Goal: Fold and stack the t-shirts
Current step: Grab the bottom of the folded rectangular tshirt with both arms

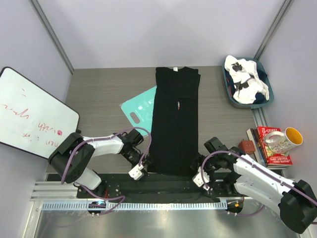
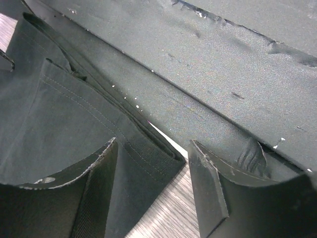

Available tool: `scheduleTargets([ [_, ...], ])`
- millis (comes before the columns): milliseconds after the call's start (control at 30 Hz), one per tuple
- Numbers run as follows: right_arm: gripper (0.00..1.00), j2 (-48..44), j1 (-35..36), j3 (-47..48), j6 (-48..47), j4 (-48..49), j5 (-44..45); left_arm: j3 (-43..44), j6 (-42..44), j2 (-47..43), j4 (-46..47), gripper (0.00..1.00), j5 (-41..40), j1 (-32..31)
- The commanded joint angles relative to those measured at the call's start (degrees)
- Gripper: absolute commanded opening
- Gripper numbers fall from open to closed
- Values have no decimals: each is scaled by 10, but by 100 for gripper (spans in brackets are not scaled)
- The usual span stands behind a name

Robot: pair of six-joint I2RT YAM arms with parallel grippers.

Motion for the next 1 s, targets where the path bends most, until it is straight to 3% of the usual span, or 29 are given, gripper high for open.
scheduleTargets([
  [0,77,-2,3,-14,21,50,-11,35,41,15,153,57,-91,13],
  [267,70,-11,4,-26,29,72,-9,30,40,17,157,50,-97,12],
  [700,39,-14,4,-19,41,77,-1,25,38,39,174,20,-115,13],
  [867,33,-16,4,-16,45,77,3,28,37,47,178,0,-120,12],
  [967,32,-16,5,-12,49,78,4,30,27,52,187,0,-124,11],
])
